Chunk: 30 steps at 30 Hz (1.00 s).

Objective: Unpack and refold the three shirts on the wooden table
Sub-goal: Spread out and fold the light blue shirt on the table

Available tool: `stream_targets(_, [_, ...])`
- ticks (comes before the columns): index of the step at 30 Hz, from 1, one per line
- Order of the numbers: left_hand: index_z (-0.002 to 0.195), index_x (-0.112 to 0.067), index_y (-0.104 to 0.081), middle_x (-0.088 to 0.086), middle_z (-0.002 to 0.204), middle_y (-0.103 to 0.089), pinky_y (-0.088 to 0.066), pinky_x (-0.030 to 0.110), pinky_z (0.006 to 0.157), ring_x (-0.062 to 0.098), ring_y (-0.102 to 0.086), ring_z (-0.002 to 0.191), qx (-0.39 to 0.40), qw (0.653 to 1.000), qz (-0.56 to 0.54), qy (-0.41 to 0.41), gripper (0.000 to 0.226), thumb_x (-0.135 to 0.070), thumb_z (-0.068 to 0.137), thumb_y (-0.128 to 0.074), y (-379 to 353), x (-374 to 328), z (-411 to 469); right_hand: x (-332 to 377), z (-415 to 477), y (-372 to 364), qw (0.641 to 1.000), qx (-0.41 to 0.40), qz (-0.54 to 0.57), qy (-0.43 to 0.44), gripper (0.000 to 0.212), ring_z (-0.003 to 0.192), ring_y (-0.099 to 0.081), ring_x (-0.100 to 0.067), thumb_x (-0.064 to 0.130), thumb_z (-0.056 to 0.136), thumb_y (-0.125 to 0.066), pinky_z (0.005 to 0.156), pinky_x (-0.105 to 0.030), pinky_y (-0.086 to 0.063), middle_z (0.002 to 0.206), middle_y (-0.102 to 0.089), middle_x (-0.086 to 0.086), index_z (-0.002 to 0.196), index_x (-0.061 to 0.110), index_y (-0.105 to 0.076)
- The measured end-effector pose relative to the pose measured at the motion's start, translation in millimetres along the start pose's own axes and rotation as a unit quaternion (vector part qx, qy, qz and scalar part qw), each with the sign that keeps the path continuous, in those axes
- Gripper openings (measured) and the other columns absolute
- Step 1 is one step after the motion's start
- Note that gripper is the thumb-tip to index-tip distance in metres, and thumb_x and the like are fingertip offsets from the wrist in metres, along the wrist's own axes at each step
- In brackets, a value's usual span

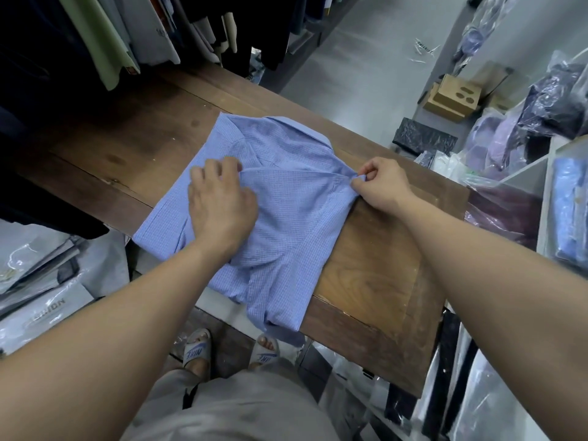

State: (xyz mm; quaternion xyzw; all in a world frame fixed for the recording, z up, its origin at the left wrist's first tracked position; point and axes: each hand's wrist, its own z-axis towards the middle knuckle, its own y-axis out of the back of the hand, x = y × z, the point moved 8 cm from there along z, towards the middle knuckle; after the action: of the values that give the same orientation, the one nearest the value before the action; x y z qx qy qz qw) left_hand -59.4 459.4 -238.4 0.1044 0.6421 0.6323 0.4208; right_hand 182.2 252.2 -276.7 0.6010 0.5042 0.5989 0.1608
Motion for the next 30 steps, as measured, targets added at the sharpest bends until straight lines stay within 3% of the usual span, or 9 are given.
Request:
stream_targets(4, [0.092,-0.022,-0.054,-0.003,0.081,-0.064,-0.044,0.036,0.06,0.027,-0.06,0.076,0.083,0.987,-0.03,-0.137,0.021,-0.042,0.091,-0.058,-8.6,-34.9,-18.5,1.8,-3.0,-1.7,1.0,-0.027,0.001,0.004,0.013,0.08,-0.058,-0.017,0.027,0.083,-0.073,0.068,-0.027,-0.04,0.075,-0.059,0.008,0.09,0.024,-0.061])
stream_targets(7, [0.07,-0.024,-0.054,-0.005,0.059,-0.06,-0.041,0.03,0.054,0.023,-0.06,0.062,0.126,0.973,-0.015,-0.194,0.035,-0.053,0.088,-0.054,-14.9,-34.0,-39.9,1.6,-5.2,-2.6,0.999,-0.039,0.007,0.0,0.021,0.087,-0.061,-0.019,0.027,0.084,-0.073,0.07,-0.026,-0.04,0.083,-0.063,0.005,0.101,0.019,-0.063])
stream_targets(12, [0.053,-0.027,-0.051,-0.005,0.043,-0.051,-0.028,0.024,0.049,0.021,-0.053,0.048,0.14,0.959,0.015,-0.245,0.052,-0.069,0.082,-0.042,-14.0,-7.2,-70.7,1.3,-11.9,-0.4,0.999,-0.043,0.006,-0.029,0.032,0.096,-0.06,-0.022,0.035,0.087,-0.064,0.075,-0.027,-0.039,0.099,-0.069,0.0,0.116,0.021,-0.059])
stream_targets(16, [0.049,-0.024,-0.058,-0.007,0.038,-0.047,-0.022,0.019,0.045,0.014,-0.047,0.04,0.128,0.954,0.028,-0.269,0.058,-0.068,0.084,-0.045,1.6,6.3,-90.4,0.2,-19.8,-1.0,0.999,-0.022,-0.001,-0.044,0.037,0.094,-0.052,-0.02,0.027,0.088,-0.059,0.077,-0.024,-0.037,0.102,-0.06,0.001,0.125,0.021,-0.057])
stream_targets(18, [0.048,-0.024,-0.056,-0.006,0.038,-0.046,-0.018,0.02,0.045,0.011,-0.044,0.04,0.159,0.948,0.043,-0.271,0.064,-0.074,0.084,-0.04,1.5,11.8,-101.9,-1.3,-21.8,-1.3,0.998,-0.022,0.01,-0.05,0.038,0.093,-0.053,-0.018,0.023,0.088,-0.059,0.077,-0.023,-0.038,0.103,-0.058,0.001,0.126,0.019,-0.059])
stream_targets(21, [0.048,-0.016,-0.046,-0.003,0.039,-0.042,-0.019,0.027,0.045,0.01,-0.037,0.04,0.259,0.931,0.102,-0.237,0.08,-0.09,0.078,-0.039,-17.8,24.6,-116.3,-1.8,-23.3,0.1,0.996,-0.043,0.034,-0.064,0.036,0.096,-0.052,-0.015,0.021,0.089,-0.062,0.081,-0.022,-0.041,0.104,-0.054,0.003,0.125,0.018,-0.061])
stream_targets(23, [0.051,-0.013,-0.046,-0.002,0.041,-0.038,-0.023,0.028,0.046,0.013,-0.035,0.04,0.337,0.92,0.07,-0.187,0.081,-0.091,0.073,-0.048,-34.3,36.3,-123.5,-1.4,-24.3,0.4,0.995,-0.062,0.045,-0.071,0.035,0.099,-0.056,-0.017,0.022,0.088,-0.063,0.085,-0.024,-0.045,0.102,-0.055,0.003,0.123,0.017,-0.061])
stream_targets(27, [0.056,-0.013,-0.054,-0.005,0.048,-0.038,-0.03,0.031,0.053,0.008,-0.033,0.048,0.417,0.897,-0.119,-0.089,0.052,-0.053,0.083,-0.075,-46.6,51.8,-135.9,3.1,-26.1,-2.8,0.991,-0.086,0.069,-0.07,0.031,0.095,-0.059,-0.022,0.02,0.091,-0.057,0.087,-0.031,-0.051,0.083,-0.05,0.011,0.121,0.015,-0.058])
stream_targets(30, [0.064,-0.009,-0.066,-0.003,0.061,-0.055,-0.044,0.028,0.066,0.008,-0.05,0.062,0.449,0.845,-0.283,0.068,0.028,-0.022,0.086,-0.075,-43.2,61.2,-142.9,3.9,-26.8,-2.4,0.989,-0.105,0.077,-0.074,0.029,0.093,-0.057,-0.021,0.017,0.093,-0.053,0.079,-0.028,-0.047,0.098,-0.056,0.003,0.122,0.017,-0.055])
